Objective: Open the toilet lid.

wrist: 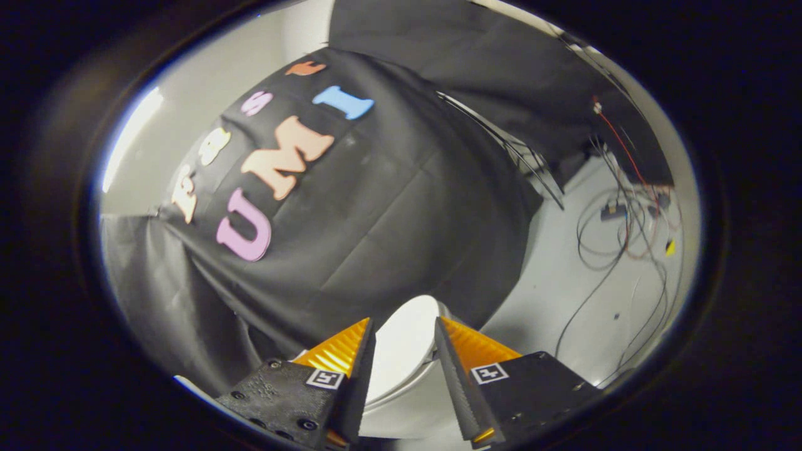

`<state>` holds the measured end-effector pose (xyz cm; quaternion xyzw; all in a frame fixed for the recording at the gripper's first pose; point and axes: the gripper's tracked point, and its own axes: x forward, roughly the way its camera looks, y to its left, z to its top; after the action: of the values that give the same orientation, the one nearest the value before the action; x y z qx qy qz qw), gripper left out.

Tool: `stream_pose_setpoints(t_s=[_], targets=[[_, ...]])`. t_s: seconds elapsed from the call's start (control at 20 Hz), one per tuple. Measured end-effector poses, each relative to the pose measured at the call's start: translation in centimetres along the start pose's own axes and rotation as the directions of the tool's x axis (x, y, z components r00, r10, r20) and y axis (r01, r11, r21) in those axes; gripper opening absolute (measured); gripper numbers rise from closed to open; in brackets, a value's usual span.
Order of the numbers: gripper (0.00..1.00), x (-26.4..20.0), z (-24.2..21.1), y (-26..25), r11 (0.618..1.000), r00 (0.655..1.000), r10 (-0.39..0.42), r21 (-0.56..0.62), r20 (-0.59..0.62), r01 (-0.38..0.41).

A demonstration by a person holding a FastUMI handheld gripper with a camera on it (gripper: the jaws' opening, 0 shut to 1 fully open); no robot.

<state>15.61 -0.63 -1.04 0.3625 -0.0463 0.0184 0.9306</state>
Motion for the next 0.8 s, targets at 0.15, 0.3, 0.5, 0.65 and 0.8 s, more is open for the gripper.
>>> stream_pose_setpoints(t_s=[0.15,0.3,0.5,0.65,0.8], targets=[[0.59,4.2,-3.2,-3.3,0.988,0.998,-0.047,0.147,-0.034,0.052],[0.59,7.2,-4.8,-5.2,0.958,0.997,-0.064,0.276,-0.049,0.076],[0.58,10.9,-7.4,-6.8,0.927,0.99,-0.063,0.36,-0.127,0.106],[0.54,12.9,-8.1,-7.3,0.911,0.987,-0.049,0.398,-0.152,0.106],[0.43,14.5,-7.5,-7.3,0.884,0.994,0.002,0.464,-0.112,0.051]])
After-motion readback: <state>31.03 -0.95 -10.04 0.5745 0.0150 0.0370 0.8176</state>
